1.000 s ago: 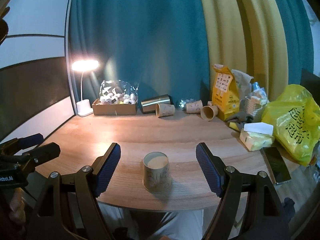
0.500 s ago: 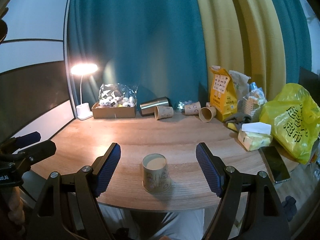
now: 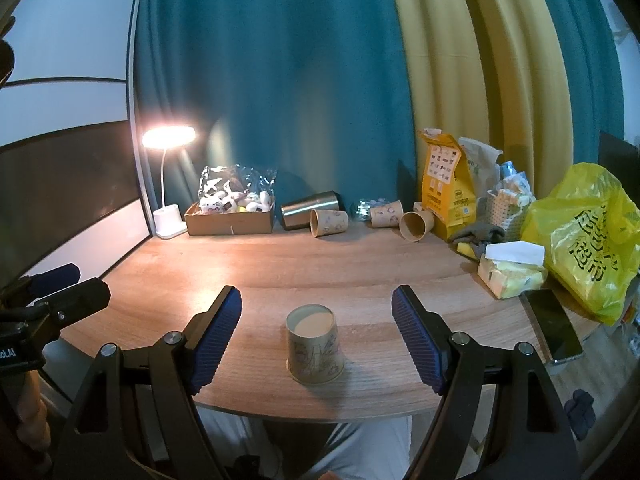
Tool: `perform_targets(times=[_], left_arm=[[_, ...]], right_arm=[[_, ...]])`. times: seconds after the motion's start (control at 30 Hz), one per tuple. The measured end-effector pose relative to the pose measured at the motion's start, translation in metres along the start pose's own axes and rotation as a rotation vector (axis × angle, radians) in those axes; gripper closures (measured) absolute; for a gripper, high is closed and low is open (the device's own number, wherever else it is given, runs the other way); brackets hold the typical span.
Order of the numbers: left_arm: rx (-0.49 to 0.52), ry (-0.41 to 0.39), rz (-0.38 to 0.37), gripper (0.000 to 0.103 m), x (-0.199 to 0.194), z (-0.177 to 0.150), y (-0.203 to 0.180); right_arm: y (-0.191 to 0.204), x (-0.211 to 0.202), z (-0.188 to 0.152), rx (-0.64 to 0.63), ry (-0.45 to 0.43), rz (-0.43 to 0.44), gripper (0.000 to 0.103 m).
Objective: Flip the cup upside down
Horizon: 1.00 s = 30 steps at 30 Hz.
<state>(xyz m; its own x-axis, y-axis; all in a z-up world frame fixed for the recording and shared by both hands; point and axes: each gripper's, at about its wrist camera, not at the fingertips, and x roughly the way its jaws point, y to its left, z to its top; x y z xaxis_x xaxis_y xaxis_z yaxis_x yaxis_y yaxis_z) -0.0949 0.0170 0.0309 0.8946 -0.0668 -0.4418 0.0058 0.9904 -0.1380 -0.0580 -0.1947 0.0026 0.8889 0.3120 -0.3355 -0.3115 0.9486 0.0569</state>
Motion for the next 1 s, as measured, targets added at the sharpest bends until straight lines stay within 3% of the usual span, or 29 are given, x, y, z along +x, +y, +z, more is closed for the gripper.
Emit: perform_targets(times=[1.0], left_arm=[[-0.007,-0.009,0.0,0.009,-0.0026,-0.0006,-0.0001]], right_arm=[[0.0026,0.0045,-0.0027,0.008,0.016,-0.002,0.022]])
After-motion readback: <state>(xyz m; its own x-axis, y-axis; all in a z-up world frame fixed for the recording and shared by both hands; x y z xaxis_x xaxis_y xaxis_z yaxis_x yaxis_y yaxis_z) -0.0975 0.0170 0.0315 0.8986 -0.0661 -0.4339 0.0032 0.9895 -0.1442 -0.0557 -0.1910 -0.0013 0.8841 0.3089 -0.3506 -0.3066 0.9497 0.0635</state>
